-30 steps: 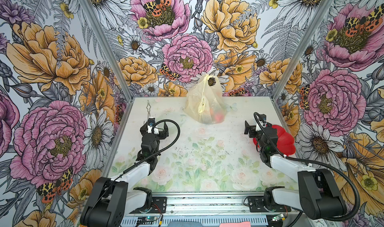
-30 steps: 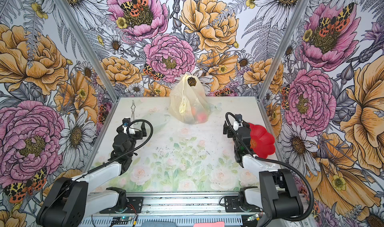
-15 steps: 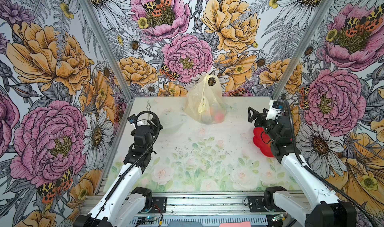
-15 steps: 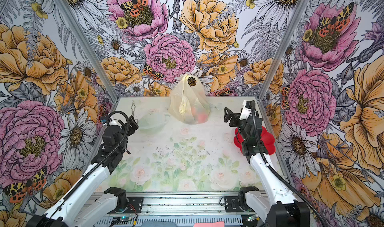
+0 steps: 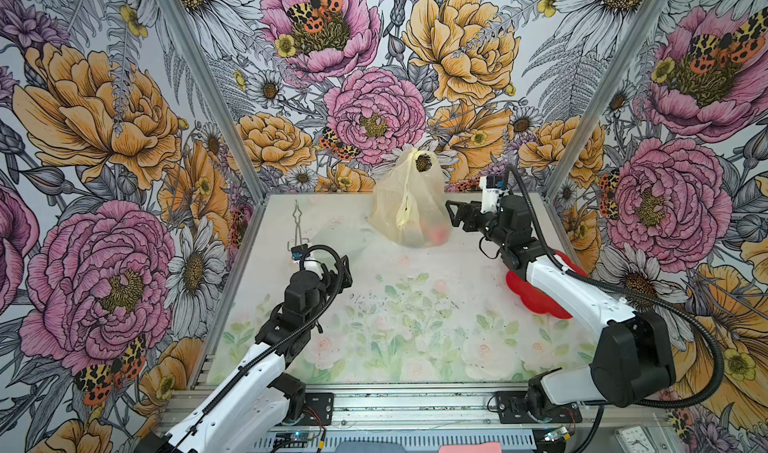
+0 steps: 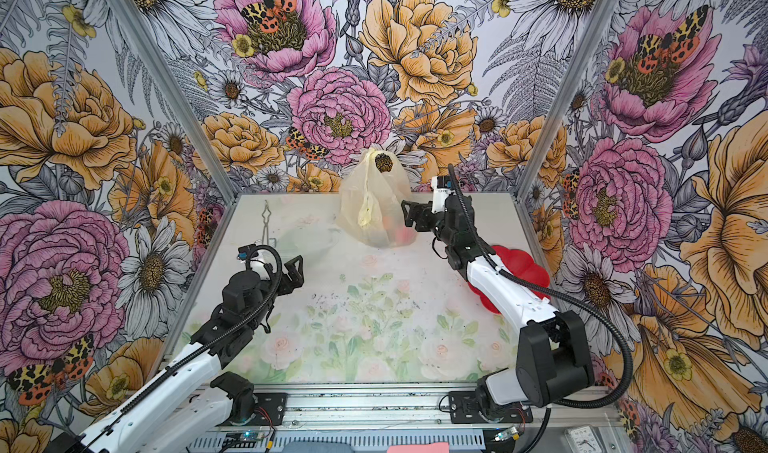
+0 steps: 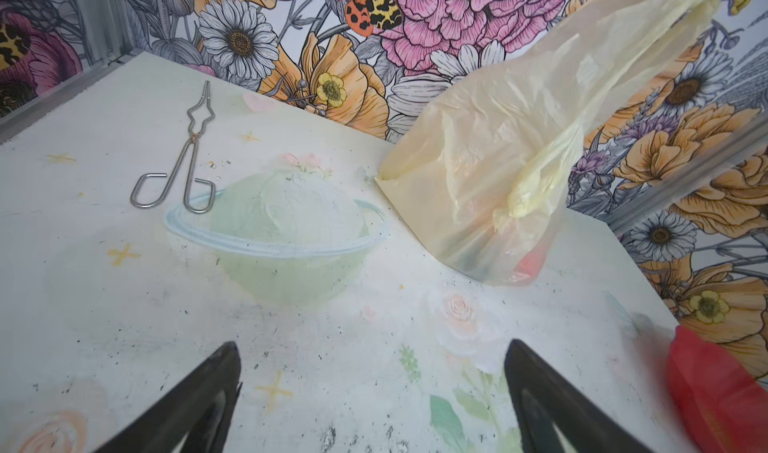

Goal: Take the fake fruits out of the plastic bag
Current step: 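Grasp the yellow bag's handles with the right gripper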

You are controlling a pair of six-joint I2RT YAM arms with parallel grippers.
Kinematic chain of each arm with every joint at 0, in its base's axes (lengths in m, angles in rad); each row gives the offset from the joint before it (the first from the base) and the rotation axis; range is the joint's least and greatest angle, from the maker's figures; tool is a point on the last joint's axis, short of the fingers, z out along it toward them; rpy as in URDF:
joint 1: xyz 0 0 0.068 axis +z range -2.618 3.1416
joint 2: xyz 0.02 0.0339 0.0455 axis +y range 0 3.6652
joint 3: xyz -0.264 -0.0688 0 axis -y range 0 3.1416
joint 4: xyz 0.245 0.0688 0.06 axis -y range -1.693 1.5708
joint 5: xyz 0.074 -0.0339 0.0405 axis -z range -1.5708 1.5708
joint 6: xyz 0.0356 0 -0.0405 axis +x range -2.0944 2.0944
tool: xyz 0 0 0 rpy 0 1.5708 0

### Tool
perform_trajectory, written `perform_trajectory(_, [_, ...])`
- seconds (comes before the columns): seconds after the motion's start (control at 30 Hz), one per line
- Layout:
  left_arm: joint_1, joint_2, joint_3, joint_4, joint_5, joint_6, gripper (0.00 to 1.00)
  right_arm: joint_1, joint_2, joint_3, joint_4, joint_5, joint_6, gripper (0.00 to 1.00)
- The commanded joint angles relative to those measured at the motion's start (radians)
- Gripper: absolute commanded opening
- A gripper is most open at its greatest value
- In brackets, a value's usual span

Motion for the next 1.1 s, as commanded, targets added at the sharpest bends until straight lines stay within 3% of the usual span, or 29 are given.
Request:
perform_trajectory(0.0, [-0.018, -0.052, -0.046, -0.041, -0.029, 0.068, 0.99, 0.043, 0.081, 0.121, 0.015, 0.057, -0.029, 0.90])
perform_trajectory(0.3, [-0.017, -0.142, -0.109, -0.044, -0.058, 0.069, 0.99, 0.100, 0.376, 0.420, 0.012, 0.029, -0.049, 0.74])
perform_trajectory(0.67, [-0.015, -0.104, -0.121, -0.014, -0.067, 0.062, 0.99, 0.133, 0.596, 0.682, -0.046, 0.068, -0.094, 0.70])
perform_trajectory(0.83, [-0.015, -0.073, -0.117, -0.003, -0.071, 0.065, 0.99, 0.152, 0.702, 0.852, -0.162, 0.132, -0.137, 0.71])
perform_trajectory(0.93, [-0.014, -0.073, -0.118, -0.002, -0.073, 0.065, 0.99, 0.166, 0.758, 0.961, -0.243, 0.190, -0.171, 0.56])
perform_trajectory(1.07, [-0.011, -0.079, -0.121, -0.003, -0.078, 0.063, 0.99, 0.174, 0.772, 1.002, -0.266, 0.222, -0.183, 0.20])
